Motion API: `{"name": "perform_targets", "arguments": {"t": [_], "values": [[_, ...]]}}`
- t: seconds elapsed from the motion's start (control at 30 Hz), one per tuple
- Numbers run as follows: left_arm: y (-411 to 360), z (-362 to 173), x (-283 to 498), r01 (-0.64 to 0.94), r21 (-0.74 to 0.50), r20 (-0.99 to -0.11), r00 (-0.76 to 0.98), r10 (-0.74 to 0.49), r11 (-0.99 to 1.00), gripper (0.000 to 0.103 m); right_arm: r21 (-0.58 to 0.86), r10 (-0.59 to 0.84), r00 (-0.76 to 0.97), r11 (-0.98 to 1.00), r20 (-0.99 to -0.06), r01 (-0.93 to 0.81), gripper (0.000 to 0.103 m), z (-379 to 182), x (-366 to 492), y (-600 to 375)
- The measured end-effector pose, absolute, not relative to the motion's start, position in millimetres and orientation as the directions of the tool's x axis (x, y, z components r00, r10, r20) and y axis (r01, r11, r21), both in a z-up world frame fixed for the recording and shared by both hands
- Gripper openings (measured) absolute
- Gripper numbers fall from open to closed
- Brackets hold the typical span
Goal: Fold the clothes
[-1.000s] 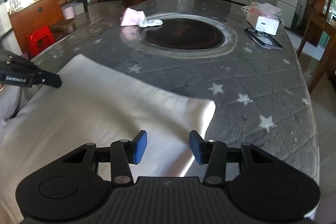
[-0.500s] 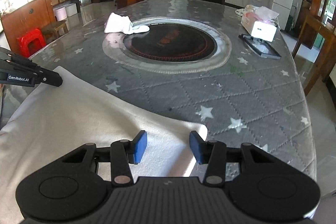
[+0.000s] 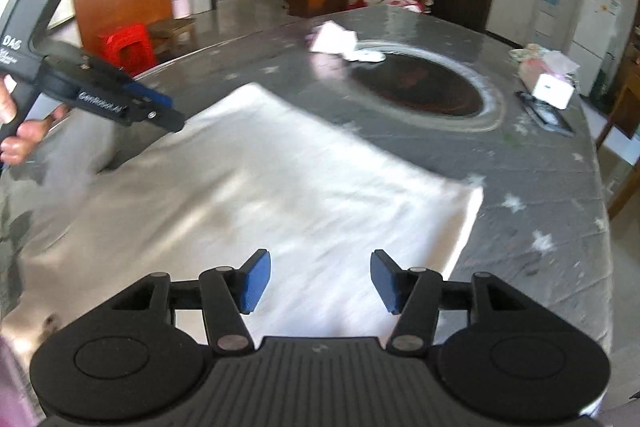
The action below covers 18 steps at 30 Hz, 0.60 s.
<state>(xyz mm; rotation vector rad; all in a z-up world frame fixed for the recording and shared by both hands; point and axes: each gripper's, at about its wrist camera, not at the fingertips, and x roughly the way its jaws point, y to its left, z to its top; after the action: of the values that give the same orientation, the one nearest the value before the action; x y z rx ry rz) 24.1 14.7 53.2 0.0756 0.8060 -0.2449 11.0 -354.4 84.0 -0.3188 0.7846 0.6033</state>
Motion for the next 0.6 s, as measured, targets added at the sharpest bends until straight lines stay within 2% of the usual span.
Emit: {"name": "perform_targets", "arguments": {"t": [0.13, 0.17, 0.2, 0.33, 0.37, 0.47, 0.6], "values": [[18.7, 51.2, -11.0, 0.237, 0.002, -0.704, 0.691, -0.167, 0.971, 0.052, -0.059, 0.402, 0.541, 0.761, -0.739, -0.646, 0.063, 80.8, -20.3, -345.6], [19.0, 50.1, -19.6, 0.235, 0.016, -0.697, 0.700, -0.158, 0.972, 0.054, -0.069, 0.400, 0.544, 0.756, -0.738, -0.651, 0.067, 79.1, -28.3, -343.3], [19.5, 48.8, -27.8, 0.233, 0.030, -0.690, 0.709, -0.149, 0.972, 0.055, -0.089, 0.397, 0.550, 0.748, -0.735, -0.658, 0.075, 77.2, -37.3, -340.9], [19.1, 39.0, -52.7, 0.229, 0.064, -0.679, 0.723, -0.126, 0.971, 0.061, -0.159, 0.384, 0.574, 0.717, -0.723, -0.679, 0.078, 69.3, -67.6, -335.0], [17.9, 35.7, -55.6, 0.227, 0.079, -0.678, 0.726, -0.115, 0.971, 0.065, -0.168, 0.382, 0.575, 0.711, -0.723, -0.683, 0.083, 67.3, -73.1, -334.5], [13.1, 30.7, -62.3, 0.220, 0.132, -0.661, 0.746, -0.079, 0.967, 0.068, -0.156, 0.384, 0.581, 0.724, -0.717, -0.672, 0.084, 65.1, -82.0, -339.7], [11.9, 39.7, -61.1, 0.212, 0.119, -0.646, 0.759, -0.086, 0.970, 0.075, -0.091, 0.387, 0.613, 0.793, -0.689, -0.603, 0.084, 75.8, -84.1, -362.4]]}}
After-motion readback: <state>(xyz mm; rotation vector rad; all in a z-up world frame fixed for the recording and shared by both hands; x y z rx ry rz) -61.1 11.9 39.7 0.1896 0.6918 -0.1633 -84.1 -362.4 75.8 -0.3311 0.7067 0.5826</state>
